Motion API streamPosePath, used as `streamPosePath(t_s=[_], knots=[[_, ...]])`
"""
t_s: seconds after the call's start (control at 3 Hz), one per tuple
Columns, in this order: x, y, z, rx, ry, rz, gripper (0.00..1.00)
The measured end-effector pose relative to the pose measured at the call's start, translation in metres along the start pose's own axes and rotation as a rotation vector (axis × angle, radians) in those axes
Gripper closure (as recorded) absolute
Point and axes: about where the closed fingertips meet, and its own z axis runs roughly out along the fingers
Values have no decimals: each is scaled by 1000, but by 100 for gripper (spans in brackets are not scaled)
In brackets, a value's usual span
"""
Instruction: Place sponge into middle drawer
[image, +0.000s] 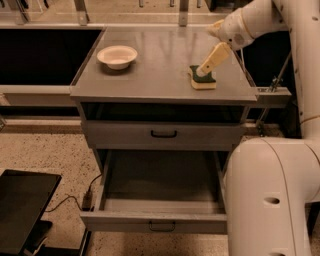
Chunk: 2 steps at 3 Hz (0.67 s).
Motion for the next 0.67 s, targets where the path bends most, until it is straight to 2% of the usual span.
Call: streamPosePath(t_s=[0.33,0.67], knots=[[22,-8,16,4,-55,34,0],[30,-3,43,-44,-72,39,0]])
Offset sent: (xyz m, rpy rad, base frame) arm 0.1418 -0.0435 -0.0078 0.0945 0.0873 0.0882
